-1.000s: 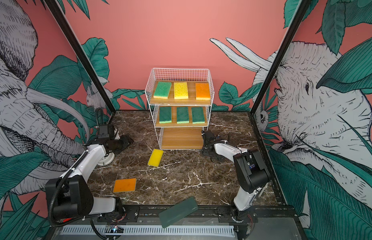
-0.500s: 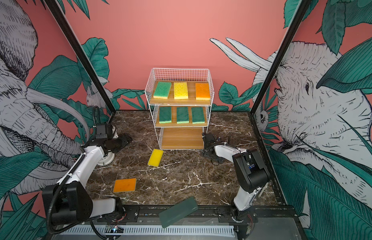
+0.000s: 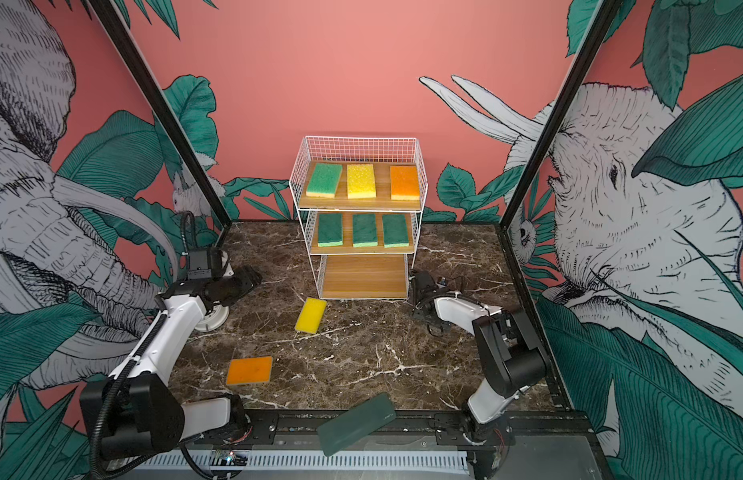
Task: Place and organize the cleaning sponges onto the shelf
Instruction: 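Lower the right gripper and grasp the orange sponge on the table, then carry the orange sponge with the right gripper onto the bottom tier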
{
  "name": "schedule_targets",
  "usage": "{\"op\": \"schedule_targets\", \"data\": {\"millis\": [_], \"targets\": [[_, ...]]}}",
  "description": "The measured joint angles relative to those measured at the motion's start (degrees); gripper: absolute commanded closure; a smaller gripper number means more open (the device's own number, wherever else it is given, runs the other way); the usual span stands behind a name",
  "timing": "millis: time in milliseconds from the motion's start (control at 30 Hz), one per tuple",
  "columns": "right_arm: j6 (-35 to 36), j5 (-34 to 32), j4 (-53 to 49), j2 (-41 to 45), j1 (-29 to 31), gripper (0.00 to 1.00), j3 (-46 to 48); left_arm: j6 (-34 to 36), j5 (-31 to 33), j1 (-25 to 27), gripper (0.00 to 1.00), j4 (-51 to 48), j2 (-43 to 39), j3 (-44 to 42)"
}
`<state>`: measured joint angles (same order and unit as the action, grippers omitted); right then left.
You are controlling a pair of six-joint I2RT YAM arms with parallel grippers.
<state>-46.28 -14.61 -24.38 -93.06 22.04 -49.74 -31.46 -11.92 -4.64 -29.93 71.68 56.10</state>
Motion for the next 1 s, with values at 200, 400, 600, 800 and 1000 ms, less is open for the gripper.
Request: {"op": "schedule_targets", "data": {"millis": [200,400,600,800,1000], "targets": [[4.42,0.52,1.64,1.14,-1.84,0.1,0.55,0.0,0.07,0.0,0.3,-0.17,-0.61,0.0],[7.23,2.03,2.78,-0.28,-2.23,0.16,0.28,-0.22,0.37,0.0,0.3,-0.22,-1.18,0.0],[7.54,2.56,7.43,1.38,-2.23,0.16,3.82,-0.44,0.44,0.0,0.3,-0.24,-2.05,0.0],[8.22,2.32,12.07,5.4,-2.23,0.21,9.22,-0.5,0.44,0.0,0.3,-0.24,-2.4,0.0],[9.25,1.38,14.34,6.23,-2.23,0.28,10.86,-0.48,0.46,0.0,0.3,-0.7,-2.95,-0.11]]}}
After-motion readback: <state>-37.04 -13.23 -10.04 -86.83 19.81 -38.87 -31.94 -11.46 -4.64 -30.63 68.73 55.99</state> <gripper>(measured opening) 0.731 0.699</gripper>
